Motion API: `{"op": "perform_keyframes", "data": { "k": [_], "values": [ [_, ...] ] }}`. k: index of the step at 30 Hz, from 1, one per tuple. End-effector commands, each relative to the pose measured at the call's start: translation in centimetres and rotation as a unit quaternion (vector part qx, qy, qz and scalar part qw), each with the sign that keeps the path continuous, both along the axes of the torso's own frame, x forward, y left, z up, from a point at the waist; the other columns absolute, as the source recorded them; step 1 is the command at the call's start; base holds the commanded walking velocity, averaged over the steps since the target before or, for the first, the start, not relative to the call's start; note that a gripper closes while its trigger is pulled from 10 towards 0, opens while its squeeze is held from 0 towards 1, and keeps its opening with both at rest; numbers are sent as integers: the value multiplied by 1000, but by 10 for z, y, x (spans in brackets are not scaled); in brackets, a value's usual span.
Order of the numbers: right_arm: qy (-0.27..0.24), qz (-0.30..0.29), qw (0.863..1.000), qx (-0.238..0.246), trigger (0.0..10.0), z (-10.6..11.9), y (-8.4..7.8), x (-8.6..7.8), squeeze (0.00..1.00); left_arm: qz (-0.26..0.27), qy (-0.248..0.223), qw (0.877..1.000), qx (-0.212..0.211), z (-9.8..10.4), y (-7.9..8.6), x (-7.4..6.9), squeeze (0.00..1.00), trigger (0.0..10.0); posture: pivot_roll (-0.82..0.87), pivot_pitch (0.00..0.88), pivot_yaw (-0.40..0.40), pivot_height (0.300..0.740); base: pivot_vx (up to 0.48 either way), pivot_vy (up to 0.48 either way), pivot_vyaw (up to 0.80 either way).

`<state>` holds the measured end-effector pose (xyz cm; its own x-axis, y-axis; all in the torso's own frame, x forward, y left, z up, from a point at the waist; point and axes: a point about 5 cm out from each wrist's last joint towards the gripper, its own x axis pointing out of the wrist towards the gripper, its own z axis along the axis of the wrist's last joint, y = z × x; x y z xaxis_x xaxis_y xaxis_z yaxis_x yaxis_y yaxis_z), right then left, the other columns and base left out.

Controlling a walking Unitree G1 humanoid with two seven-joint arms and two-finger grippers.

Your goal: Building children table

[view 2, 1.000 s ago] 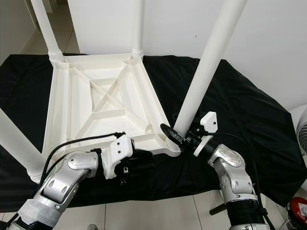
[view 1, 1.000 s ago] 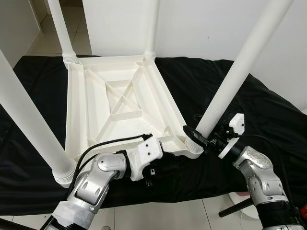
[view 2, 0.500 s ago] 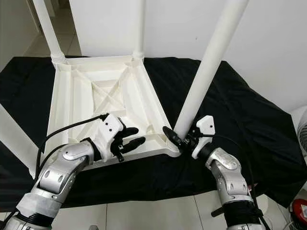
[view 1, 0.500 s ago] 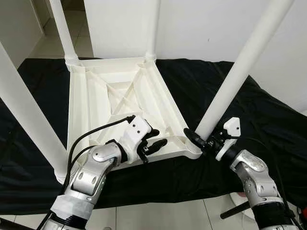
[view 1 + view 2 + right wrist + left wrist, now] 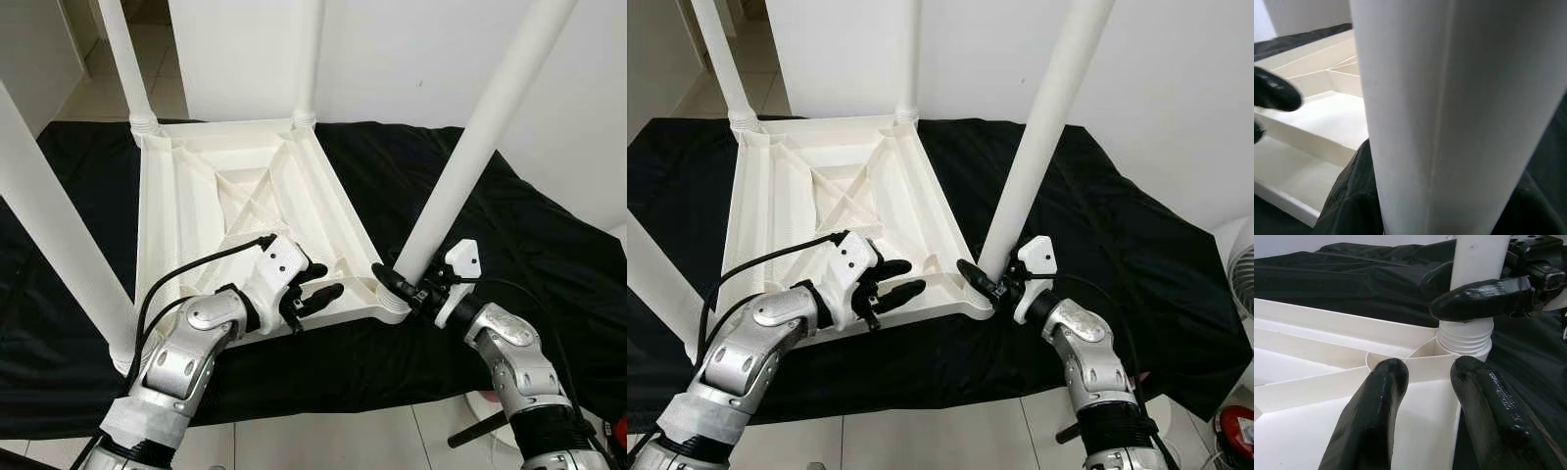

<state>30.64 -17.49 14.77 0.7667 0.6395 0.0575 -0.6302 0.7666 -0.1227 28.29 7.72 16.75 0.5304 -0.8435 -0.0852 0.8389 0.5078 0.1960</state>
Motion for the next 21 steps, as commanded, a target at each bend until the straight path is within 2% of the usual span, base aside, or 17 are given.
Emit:
{"op": "perform_keyframes", "data": {
  "k": [1,3,8,10,11,14,17,21],
  "values": [
    [36,-19,999,-19,0,-13,5,0,0,-24,5,1000,5,-2,-4,-5,0,10000,44,46,-64,740,0,0,0],
    [45,-69,997,-11,0,-17,7,2,0,-15,2,1000,6,-2,-3,-3,0,10000,47,46,-66,740,0,0,0],
    [46,-123,991,11,0,-20,16,1,0,-3,3,1000,5,-2,-2,0,0,10000,48,47,-68,740,0,0,0],
    [59,-175,982,34,0,-23,25,-1,0,2,3,1000,3,-2,-1,0,0,10000,48,48,-68,740,0,0,0],
    [59,-175,982,34,0,-23,25,-1,0,2,3,1000,3,-2,-1,0,0,10000,48,48,-68,740,0,0,0],
    [69,-244,965,60,0,-26,42,-4,0,5,6,1000,1,-3,0,0,0,10000,43,48,-62,740,0,0,0],
    [75,-267,957,82,0,-25,55,-6,0,5,7,1000,1,-3,-1,-1,0,10000,45,50,-60,740,0,0,0],
    [76,-255,960,90,0,-22,68,-8,0,6,7,1000,-1,-2,-1,0,0,10000,45,52,-59,740,0,0,0]
  ]
}}
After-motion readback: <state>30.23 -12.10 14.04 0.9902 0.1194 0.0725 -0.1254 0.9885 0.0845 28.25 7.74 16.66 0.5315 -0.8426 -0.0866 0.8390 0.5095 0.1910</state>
